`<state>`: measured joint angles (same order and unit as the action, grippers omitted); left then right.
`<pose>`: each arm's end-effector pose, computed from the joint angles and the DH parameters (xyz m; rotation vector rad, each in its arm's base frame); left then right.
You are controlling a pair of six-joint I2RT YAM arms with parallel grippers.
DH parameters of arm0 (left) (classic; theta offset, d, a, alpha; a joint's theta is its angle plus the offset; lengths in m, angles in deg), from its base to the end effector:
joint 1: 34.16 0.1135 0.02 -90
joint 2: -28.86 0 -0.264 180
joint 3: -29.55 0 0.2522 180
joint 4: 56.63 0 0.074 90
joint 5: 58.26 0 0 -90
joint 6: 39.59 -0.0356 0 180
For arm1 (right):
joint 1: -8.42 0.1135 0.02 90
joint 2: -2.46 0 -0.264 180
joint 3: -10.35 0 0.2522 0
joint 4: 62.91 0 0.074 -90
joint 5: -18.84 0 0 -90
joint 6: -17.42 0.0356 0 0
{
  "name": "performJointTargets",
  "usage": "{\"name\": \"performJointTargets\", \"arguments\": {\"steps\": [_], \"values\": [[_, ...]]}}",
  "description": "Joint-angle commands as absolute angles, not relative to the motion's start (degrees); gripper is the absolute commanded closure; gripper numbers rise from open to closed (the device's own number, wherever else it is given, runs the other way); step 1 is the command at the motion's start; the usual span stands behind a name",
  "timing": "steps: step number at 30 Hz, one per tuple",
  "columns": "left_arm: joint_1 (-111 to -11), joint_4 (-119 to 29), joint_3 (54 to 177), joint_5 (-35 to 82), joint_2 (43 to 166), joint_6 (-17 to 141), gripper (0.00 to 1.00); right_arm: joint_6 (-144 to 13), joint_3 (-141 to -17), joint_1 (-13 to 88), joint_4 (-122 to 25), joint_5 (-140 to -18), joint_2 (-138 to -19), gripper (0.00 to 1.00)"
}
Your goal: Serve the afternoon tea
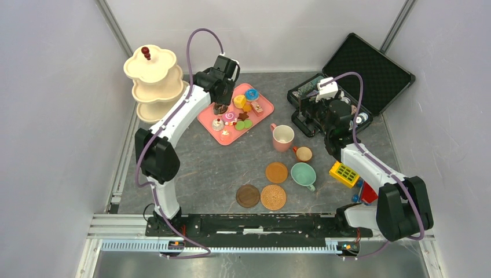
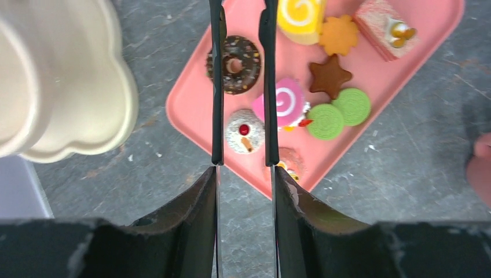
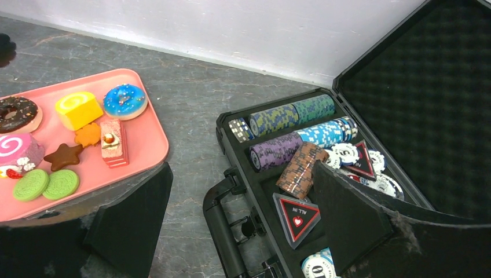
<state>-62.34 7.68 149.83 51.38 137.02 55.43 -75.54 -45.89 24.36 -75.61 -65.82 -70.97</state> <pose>0.3713 -0.1853 0.3323 0.3441 2.3919 0.1641 0.2843 0.0778 0.2834 -0.2005 1.6375 0.0959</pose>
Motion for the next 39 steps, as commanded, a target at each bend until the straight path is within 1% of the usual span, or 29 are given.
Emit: {"name": "performJointTargets", "arguments": {"steps": [1, 4, 7, 9, 15, 25, 35, 39], "values": [[-62.46, 6.06, 151.34, 44.25, 137.23, 57.81, 0.86, -76.62, -45.81, 24.13, -77.54, -64.37, -69.94, 0.02], [-62.46, 8.68, 155.11, 42.83, 140.16, 60.30, 0.83, -76.53, -45.94, 24.15, -77.54, -64.78, -70.19, 0.02], [-62.46, 9.95, 157.00, 42.00, 142.38, 61.84, 0.77, -76.53, -45.97, 24.15, -77.59, -64.91, -70.23, 0.02], [-62.40, 11.04, 158.36, 41.84, 143.67, 62.33, 0.76, -76.53, -45.87, 24.12, -77.54, -64.84, -70.09, 0.02], [-61.34, 11.52, 159.45, 37.85, 145.27, 63.33, 0.68, -76.97, -45.69, 24.14, -77.28, -63.84, -70.08, 0.02], [-61.01, 11.46, 159.59, 37.86, 146.93, 62.68, 0.52, -77.15, -45.68, 24.14, -77.11, -63.34, -70.18, 0.02], [-60.88, 11.45, 160.38, 39.03, 148.76, 61.75, 0.44, -77.33, -45.69, 24.16, -77.02, -62.98, -70.32, 0.02], [-60.79, 11.45, 160.41, 39.15, 149.56, 61.75, 0.42, -77.33, -45.68, 24.20, -77.01, -62.91, -70.36, 0.02]]}}
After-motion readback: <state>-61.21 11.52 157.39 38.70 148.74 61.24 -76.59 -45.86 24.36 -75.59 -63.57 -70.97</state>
